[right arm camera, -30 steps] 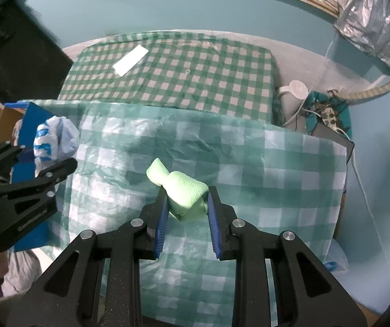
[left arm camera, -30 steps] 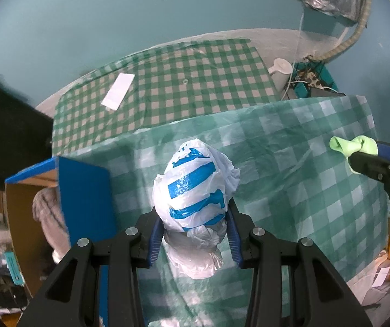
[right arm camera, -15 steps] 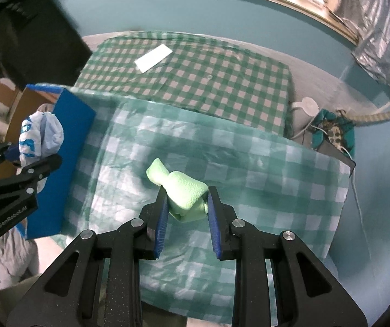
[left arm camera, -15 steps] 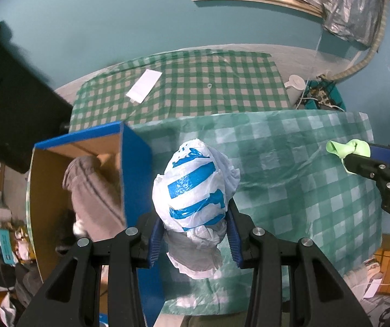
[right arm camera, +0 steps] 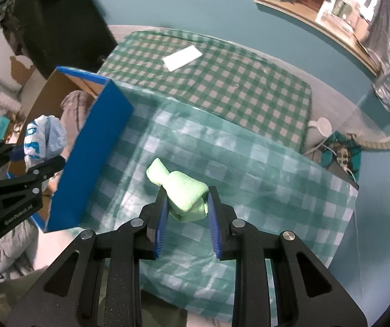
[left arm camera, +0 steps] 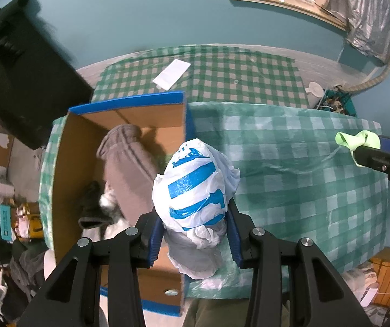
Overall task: Organize soft objects
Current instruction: 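Carry the striped bag and green cloth with both tools over the box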
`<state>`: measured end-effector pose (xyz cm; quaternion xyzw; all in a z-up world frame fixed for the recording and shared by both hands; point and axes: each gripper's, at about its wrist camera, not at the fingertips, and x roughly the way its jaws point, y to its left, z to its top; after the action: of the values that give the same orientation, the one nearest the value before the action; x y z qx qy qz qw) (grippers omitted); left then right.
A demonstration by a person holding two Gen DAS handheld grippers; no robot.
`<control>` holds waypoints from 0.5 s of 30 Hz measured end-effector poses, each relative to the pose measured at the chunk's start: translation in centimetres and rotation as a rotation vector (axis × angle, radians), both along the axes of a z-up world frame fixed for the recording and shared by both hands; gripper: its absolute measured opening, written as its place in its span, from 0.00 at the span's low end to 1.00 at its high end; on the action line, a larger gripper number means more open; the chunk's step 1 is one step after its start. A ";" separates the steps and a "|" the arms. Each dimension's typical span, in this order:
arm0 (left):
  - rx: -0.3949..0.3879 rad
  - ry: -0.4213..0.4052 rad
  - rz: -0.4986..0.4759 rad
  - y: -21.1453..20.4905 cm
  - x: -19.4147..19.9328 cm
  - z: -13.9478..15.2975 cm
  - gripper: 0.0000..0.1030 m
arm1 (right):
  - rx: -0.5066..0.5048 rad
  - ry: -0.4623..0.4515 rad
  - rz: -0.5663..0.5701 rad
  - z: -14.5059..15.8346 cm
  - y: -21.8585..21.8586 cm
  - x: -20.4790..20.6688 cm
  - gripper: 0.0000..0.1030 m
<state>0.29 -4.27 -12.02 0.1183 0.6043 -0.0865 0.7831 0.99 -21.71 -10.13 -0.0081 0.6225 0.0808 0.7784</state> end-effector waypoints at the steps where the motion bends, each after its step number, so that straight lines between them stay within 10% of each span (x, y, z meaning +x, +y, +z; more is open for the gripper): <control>1: 0.003 0.001 0.005 0.3 0.0 0.0 0.40 | 0.000 -0.001 0.009 0.1 0.4 0.1 0.25; 15: -0.003 -0.009 0.129 6.9 0.2 0.8 0.40 | 0.027 -0.018 0.161 1.6 9.0 1.8 0.25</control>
<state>0.45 2.64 -11.18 0.0785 0.6072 -0.0364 0.7898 2.83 -12.68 -8.57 -0.0481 0.6118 0.1515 0.7749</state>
